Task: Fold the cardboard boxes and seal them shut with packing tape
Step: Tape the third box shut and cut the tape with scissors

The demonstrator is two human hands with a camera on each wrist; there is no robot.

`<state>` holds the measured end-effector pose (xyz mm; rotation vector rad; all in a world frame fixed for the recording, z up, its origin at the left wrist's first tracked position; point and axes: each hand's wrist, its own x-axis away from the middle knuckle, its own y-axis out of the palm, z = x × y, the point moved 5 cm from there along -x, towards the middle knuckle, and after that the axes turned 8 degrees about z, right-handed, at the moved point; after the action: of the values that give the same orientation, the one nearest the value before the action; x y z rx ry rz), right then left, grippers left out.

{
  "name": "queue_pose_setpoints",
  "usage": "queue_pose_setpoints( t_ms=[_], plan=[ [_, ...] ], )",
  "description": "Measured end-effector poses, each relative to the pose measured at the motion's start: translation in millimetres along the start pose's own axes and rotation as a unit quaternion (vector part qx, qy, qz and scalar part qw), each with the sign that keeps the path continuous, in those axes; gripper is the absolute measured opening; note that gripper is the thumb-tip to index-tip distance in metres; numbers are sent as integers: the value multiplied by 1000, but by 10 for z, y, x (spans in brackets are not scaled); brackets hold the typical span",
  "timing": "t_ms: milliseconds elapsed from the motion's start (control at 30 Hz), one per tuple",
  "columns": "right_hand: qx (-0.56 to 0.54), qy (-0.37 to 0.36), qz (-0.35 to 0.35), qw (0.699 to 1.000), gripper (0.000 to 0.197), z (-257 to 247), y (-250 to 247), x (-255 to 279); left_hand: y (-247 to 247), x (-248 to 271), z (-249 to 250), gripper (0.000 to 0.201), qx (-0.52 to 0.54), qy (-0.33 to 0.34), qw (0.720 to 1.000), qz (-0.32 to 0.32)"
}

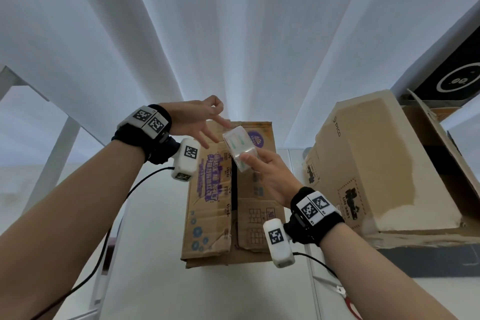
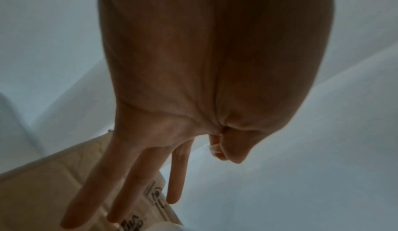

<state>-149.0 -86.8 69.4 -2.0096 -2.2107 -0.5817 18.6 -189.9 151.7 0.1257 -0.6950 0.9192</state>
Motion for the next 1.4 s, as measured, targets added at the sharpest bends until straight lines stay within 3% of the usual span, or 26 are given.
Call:
queue_pose_setpoints(
  t_ms=[133, 433, 800, 933, 1067, 1233, 1400],
  plan=[
    [30, 17, 9, 999, 62, 23, 1, -13, -4, -187, -137, 25, 57, -24, 998, -19],
    [82, 28, 7, 996, 47, 55, 53, -66, -52, -512, -330, 25, 75, -57, 995, -25],
    [153, -5, 74, 985, 41, 48, -11, -224, -87, -671, 143, 13, -149, -43, 988, 6],
    [206, -6, 84, 975, 44, 95, -48, -316, -72, -867, 160, 12, -179, 0, 983, 48],
    [260, 5, 101, 960, 76, 118, -99, -443, -162, -1098, 152, 10, -214, 76, 966, 123],
    [345, -4, 54, 937, 54, 99, -100, -497, -272, -1302, 27, 12, -222, 110, 957, 152],
    [355, 20, 30, 934, 55, 40, -48, -524, -294, -1414, -45, 12, -196, 114, 957, 180]
  ],
)
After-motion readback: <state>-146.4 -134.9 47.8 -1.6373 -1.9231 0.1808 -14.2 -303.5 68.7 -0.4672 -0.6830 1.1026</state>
